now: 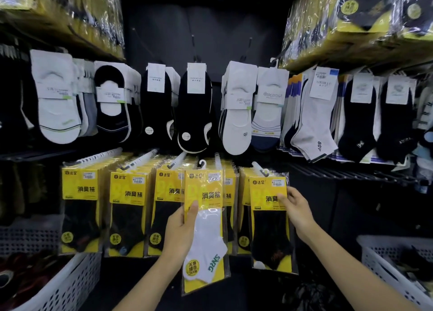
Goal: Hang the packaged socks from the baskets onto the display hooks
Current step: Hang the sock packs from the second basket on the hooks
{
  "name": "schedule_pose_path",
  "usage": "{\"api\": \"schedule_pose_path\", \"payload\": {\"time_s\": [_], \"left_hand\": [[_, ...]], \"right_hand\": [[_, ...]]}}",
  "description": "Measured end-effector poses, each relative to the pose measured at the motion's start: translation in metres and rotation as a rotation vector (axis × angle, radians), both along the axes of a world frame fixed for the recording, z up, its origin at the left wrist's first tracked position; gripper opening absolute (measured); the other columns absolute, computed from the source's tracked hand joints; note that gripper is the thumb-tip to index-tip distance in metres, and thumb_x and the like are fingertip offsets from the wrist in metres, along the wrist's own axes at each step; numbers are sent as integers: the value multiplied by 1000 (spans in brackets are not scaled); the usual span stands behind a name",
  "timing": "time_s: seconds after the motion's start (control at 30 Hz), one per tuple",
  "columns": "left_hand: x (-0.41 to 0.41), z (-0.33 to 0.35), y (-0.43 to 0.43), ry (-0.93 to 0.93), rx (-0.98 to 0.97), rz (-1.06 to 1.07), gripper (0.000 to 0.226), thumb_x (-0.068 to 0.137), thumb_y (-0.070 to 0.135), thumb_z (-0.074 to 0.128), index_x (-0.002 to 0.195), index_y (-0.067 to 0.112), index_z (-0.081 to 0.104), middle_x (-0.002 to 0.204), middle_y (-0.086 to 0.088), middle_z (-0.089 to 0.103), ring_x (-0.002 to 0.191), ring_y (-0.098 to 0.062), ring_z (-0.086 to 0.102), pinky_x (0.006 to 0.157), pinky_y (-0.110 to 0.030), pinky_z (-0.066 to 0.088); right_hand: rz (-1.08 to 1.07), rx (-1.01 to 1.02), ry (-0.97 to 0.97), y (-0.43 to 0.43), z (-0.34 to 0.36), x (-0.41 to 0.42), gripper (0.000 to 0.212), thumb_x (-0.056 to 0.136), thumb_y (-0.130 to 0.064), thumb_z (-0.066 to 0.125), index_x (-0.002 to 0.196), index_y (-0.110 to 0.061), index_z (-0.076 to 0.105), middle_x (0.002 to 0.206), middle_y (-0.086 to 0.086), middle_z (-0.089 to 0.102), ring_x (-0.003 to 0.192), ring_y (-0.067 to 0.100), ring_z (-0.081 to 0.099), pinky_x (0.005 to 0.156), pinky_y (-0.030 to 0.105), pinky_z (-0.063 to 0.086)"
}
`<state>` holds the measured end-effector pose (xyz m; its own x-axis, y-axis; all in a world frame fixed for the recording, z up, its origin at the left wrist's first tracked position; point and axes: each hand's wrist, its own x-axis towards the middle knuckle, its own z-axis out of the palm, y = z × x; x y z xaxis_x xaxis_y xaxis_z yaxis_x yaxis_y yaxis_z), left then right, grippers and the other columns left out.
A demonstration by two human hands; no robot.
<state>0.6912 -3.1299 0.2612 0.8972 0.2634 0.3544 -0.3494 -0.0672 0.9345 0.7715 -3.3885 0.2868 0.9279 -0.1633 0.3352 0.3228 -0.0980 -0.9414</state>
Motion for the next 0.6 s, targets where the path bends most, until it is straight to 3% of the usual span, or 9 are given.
{"api": "schedule_pose_path", "payload": {"time_s": [0.17,0.37,0.53,0.6], "left_hand": [[7,-5,2,-4,4,-4,28,95,39,45,97,23,69,85,3,75,76,-15,72,59,-23,53],[9,-9,-5,-15,6,-40,29,95,40,45,97,23,69,84,3,75,74,-15,72,56,-22,53],[6,-11,-13,8,-6,-81,27,94,38,46,94,23,69,84,5,75,75,-13,72,56,-19,51],[5,-11,-18,24,-5,-96,26,94,39,47,94,23,68,84,5,75,75,-13,72,56,-20,53]], "right_hand": [[24,40,61,5,-10,17,13,95,-12,56,106,-15,61,97,-1,70,83,5,66,61,11,51],[-216,158,217,11,-34,33,30,82,-25,75,100,-4,65,96,7,65,93,20,60,94,38,50],[-386,225,300,9,-50,21,20,85,-16,71,97,-2,64,109,17,67,101,29,63,95,44,50],[-304,218,261,10,-48,9,20,88,-19,67,101,-3,63,100,13,67,89,23,64,86,38,54]]}}
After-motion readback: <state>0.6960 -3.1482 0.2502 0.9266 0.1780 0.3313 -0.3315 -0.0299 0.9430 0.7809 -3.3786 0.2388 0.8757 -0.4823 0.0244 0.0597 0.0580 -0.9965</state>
